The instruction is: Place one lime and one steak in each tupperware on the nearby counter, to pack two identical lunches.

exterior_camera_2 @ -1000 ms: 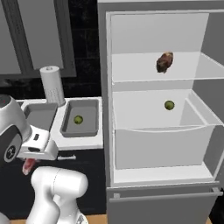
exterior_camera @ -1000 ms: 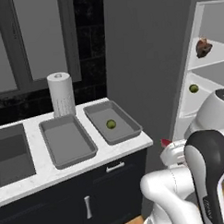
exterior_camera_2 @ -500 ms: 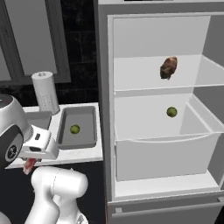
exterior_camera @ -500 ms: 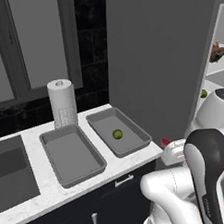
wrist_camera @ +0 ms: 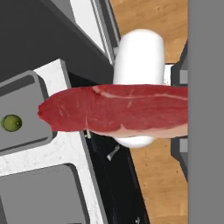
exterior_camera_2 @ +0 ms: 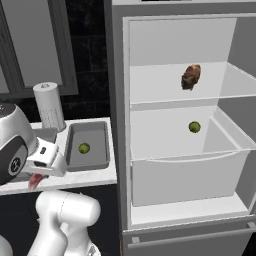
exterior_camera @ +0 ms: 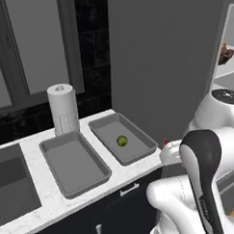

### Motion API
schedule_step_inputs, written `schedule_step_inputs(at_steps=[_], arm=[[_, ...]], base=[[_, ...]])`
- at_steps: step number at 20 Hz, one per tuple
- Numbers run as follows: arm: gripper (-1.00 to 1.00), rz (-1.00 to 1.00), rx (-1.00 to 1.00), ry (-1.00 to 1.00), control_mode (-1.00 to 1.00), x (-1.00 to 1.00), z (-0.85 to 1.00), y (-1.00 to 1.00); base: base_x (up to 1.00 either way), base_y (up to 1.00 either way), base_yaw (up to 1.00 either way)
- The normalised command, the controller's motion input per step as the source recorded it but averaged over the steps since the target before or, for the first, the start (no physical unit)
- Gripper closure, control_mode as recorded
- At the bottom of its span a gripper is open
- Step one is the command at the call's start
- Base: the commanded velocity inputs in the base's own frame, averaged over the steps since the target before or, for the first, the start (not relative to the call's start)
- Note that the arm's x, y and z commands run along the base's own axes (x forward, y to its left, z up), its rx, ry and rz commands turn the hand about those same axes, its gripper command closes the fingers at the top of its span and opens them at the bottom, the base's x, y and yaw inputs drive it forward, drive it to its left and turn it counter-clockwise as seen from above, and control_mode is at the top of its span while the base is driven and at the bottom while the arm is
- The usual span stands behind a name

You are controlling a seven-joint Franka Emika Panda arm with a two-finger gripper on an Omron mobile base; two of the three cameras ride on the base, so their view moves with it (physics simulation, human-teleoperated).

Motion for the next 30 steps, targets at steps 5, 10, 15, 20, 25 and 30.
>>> schedule_step_inputs(at_steps=[5,10,15,20,25,30], arm=[[1.00,-0.13,-0.02,0.01,-1.00,0.43,0.00,0.20],[1.00,-0.10,-0.08,0.00,-1.00,1.00,-0.39,0.00],[1.00,-0.06,-0.02,0.00,-1.00,1.00,-0.56,0.00],[1.00,-0.02,0.00,0.00,-1.00,1.00,-0.37,0.00],[1.00,0.00,0.00,0.00,-1.00,1.00,0.00,0.00],[1.00,0.08,0.00,-0.03,-1.00,0.98,0.00,0.13]], base=[[0.00,0.00,0.00],[0.00,0.00,0.00],[0.00,0.00,0.00],[0.00,0.00,0.00],[0.00,0.00,0.00],[0.00,0.00,0.00]])
